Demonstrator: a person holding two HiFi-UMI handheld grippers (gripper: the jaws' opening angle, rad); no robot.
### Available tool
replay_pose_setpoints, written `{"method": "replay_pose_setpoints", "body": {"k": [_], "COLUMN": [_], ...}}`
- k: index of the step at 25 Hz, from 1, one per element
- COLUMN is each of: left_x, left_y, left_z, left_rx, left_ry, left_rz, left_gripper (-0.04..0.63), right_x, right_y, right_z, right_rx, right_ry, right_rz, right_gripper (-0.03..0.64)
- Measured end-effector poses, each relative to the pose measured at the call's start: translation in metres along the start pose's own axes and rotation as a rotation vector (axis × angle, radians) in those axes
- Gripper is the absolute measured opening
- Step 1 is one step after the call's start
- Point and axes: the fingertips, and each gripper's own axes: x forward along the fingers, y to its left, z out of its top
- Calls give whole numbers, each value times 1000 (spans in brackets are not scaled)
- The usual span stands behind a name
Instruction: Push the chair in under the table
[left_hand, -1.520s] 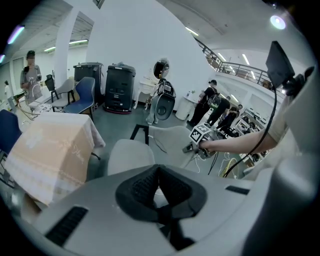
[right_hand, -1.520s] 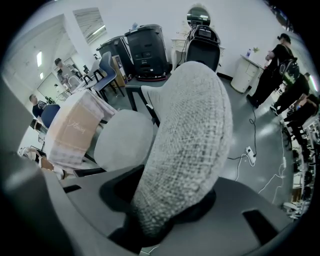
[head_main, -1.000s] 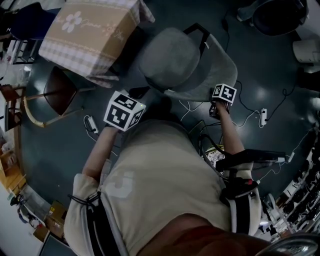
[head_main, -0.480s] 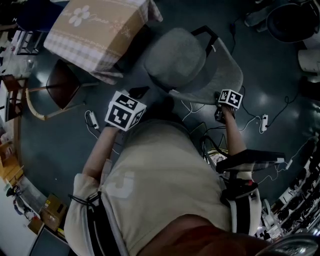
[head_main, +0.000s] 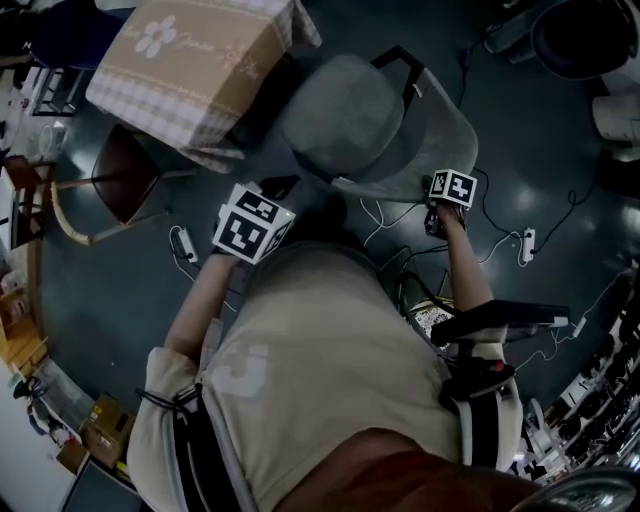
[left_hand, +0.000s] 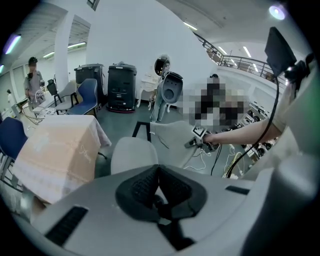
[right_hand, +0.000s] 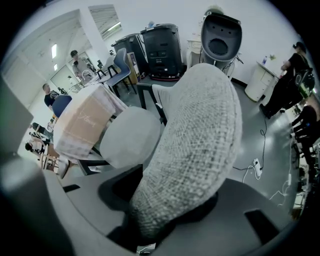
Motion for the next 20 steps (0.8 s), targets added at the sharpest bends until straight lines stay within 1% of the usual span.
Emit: {"method": "replay_pose_setpoints", "body": {"k": [3, 7, 9, 16, 20], "left_x": [-2, -1, 1, 10, 6], "left_y": [2, 16, 16, 6, 11], "left_z": [-4, -13, -14, -6, -5], "left_rx": [-7, -27, -33, 2, -6], "left_ry": [5, 16, 15, 14, 5], "left_rz": [2, 32, 32, 0, 12], "left_gripper": [8, 8, 8, 8, 8], "right_x": [-2, 1, 1, 5, 6], "right_y": [-1, 7, 9, 10, 20], "right_z": [1, 1, -2, 1, 4], "right_rx": [0, 5, 0, -14, -10], "right_ry": [-2, -2, 1, 4, 6], "right_rz": [-4, 4, 5, -4, -2], "right_gripper": [192, 192, 193, 198, 196]}}
